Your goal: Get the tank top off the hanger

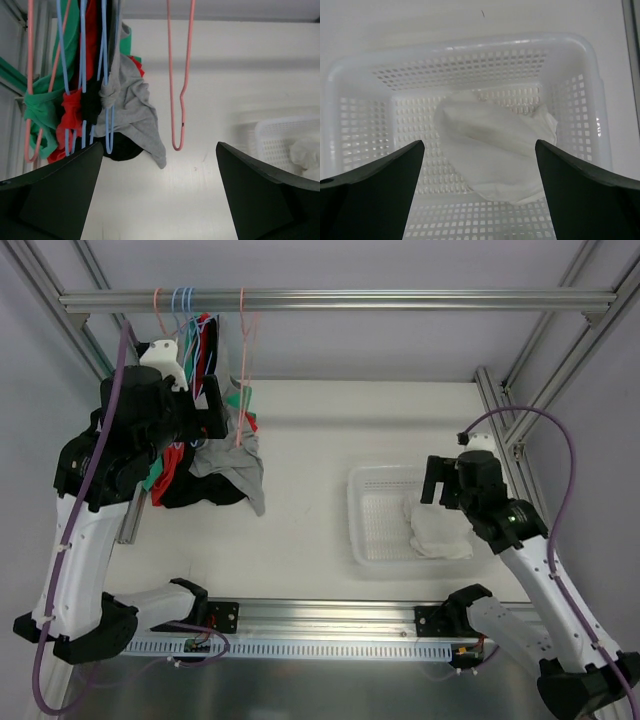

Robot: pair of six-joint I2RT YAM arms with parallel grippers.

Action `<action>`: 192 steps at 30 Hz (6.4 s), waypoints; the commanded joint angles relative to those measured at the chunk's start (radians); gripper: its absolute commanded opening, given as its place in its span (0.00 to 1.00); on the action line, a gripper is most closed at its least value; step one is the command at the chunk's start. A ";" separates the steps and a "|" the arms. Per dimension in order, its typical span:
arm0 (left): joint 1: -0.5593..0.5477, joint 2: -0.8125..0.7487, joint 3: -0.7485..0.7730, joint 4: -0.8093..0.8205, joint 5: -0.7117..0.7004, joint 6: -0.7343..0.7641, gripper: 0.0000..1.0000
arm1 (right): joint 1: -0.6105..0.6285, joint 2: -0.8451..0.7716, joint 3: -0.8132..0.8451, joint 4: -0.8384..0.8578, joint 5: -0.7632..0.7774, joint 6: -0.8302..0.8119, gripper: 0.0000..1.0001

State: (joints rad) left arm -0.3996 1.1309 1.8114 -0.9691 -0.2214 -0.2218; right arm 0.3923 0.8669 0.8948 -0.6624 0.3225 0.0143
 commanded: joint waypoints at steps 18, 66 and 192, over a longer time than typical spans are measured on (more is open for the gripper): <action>0.131 0.420 0.436 -0.066 -0.026 0.197 0.57 | -0.004 -0.269 0.127 -0.028 -0.304 -0.005 0.99; 0.142 0.448 0.440 0.015 0.203 0.128 0.00 | -0.003 -0.289 0.084 0.064 -0.482 0.046 0.99; 0.062 -0.596 -0.753 0.830 0.636 -0.212 0.00 | 0.795 0.299 0.136 0.440 -0.192 0.204 0.99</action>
State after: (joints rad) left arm -0.3283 0.5449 1.0904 0.0738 0.4843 -0.5316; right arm 1.1786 1.1725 1.0473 -0.2775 0.0658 0.1951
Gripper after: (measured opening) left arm 0.020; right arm 0.980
